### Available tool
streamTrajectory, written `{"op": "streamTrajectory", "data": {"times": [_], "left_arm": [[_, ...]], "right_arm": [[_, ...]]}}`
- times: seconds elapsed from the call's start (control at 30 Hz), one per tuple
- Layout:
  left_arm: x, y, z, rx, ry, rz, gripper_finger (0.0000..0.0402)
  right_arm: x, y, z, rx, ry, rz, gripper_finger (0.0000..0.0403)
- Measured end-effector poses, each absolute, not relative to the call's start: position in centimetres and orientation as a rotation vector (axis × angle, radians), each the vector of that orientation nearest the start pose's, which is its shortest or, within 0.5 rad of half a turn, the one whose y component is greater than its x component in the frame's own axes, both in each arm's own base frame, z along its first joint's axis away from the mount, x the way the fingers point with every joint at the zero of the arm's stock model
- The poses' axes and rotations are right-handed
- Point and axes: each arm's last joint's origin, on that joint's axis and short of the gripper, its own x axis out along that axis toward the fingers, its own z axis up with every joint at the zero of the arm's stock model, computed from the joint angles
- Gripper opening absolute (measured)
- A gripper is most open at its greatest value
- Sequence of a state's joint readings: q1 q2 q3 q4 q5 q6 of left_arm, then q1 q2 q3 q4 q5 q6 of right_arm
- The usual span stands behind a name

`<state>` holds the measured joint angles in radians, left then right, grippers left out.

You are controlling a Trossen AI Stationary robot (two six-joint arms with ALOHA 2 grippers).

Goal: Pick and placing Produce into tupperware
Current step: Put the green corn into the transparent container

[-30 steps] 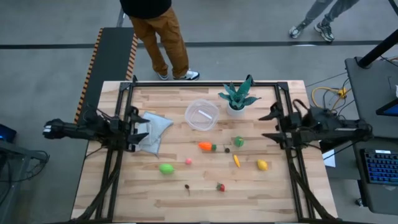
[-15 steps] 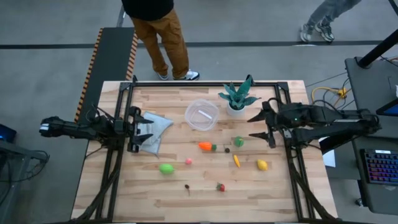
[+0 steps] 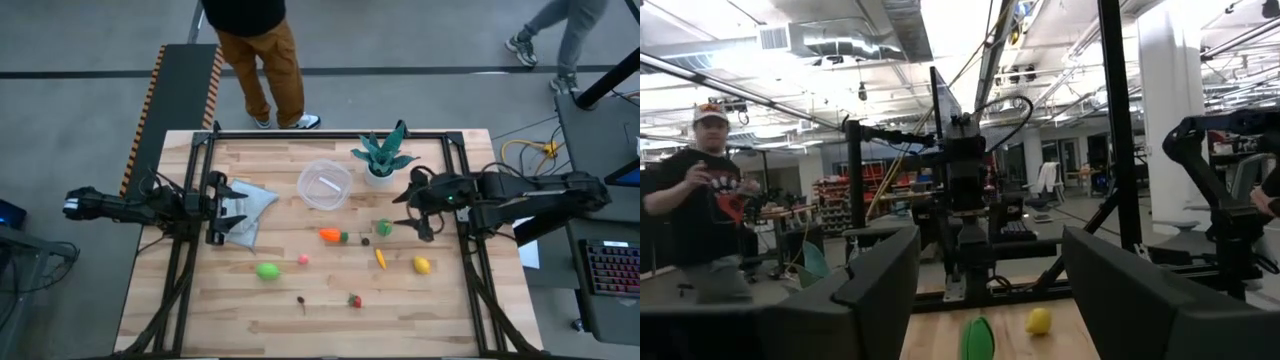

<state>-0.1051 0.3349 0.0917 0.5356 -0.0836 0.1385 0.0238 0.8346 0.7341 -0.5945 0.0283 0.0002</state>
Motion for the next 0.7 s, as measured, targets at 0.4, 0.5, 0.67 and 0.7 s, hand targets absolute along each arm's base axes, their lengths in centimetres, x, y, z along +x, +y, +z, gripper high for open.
{"op": "streamTrajectory", "data": {"times": [0.4,0.5,0.67,0.7], "left_arm": [[11.6,-1.0,21.6,0.111,-0.280,0.001,0.0231],[11.6,-1.0,21.6,0.111,-0.278,0.002,0.0231],[11.6,-1.0,21.6,0.111,-0.278,0.002,0.0231],[11.6,-1.0,21.6,0.111,-0.279,0.002,0.0231]], "right_arm": [[18.5,0.3,25.3,0.022,0.819,-0.064,0.0269],[19.0,0.3,24.6,0.044,0.860,-0.075,0.0267],[20.0,0.3,23.4,0.073,0.925,-0.094,0.0264],[20.1,0.3,23.2,0.077,0.938,-0.097,0.0265]]}}
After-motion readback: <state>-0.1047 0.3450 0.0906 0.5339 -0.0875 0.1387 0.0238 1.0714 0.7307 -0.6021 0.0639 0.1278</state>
